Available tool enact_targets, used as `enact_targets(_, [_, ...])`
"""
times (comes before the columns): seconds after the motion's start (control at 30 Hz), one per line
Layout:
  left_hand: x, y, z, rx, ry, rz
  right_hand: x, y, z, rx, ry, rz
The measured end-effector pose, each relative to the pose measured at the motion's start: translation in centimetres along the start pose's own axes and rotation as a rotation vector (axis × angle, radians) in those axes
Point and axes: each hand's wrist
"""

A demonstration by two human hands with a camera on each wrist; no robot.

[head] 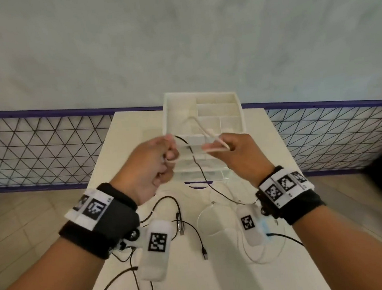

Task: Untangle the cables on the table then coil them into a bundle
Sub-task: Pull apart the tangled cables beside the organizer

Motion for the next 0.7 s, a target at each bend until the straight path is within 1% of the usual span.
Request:
enact_targets(0.07, [0.2,1.4,-1.4,-0.058,0.057,0.083,-0.9,2.7,-1.2,0.071,0.023,0.145])
enact_targets(0.17, [0.2,3.1,-3.1,-0.136,0.162,0.182,-3.5,8.2,-1.1,0.013,0.039,0.302])
enact_targets(0.27, [0.4,4.1,-4.8,-0.199,0.249,0.262,-5.7,13.3,-1.3,0.021,0.058,0.480])
enact_targets(0.33, [0.5,4.2,-5.8,-0.176,0.331,0.317,-6.3,15.0,-2.5,-0.014,0.066,0.599])
enact_targets(0.4, [0.5,3.8,-6.4,-0.109,0.391,0.330,-6.2,15.4,-3.8,-0.104,0.073,0.647])
enact_targets(0.47, [0.3,2.9,-6.2,-0.028,0.371,0.265,-5.5,14.1,-4.5,-0.192,0.044,0.599])
enact_targets(0.53, [0.0,1.6,-5.1,0.084,0.276,0.164,-4.5,11.3,-4.1,-0.239,0.029,0.450])
enact_targets(0.57, [-0.1,0.8,-4.3,0.131,0.214,0.126,-4.0,9.3,-3.4,-0.192,0.024,0.364])
enact_targets(0.6, [-0.2,0.1,-3.1,0.154,0.148,0.097,-3.6,7.2,-2.3,-0.088,0.001,0.287])
enact_targets(0.67, [-0.2,-1.1,-0.8,0.131,0.037,0.059,-3.1,3.1,0.5,0.104,-0.100,0.190])
enact_targets(0.7, [-0.2,-1.6,0.2,0.110,0.000,0.046,-3.0,1.7,1.8,0.143,-0.143,0.149])
Point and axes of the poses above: each hand's wrist, its own x-axis towards the middle knuckle, its own z-axis out of the palm, y = z × x, and after that the axes turned 4 degrees about x, right-handed
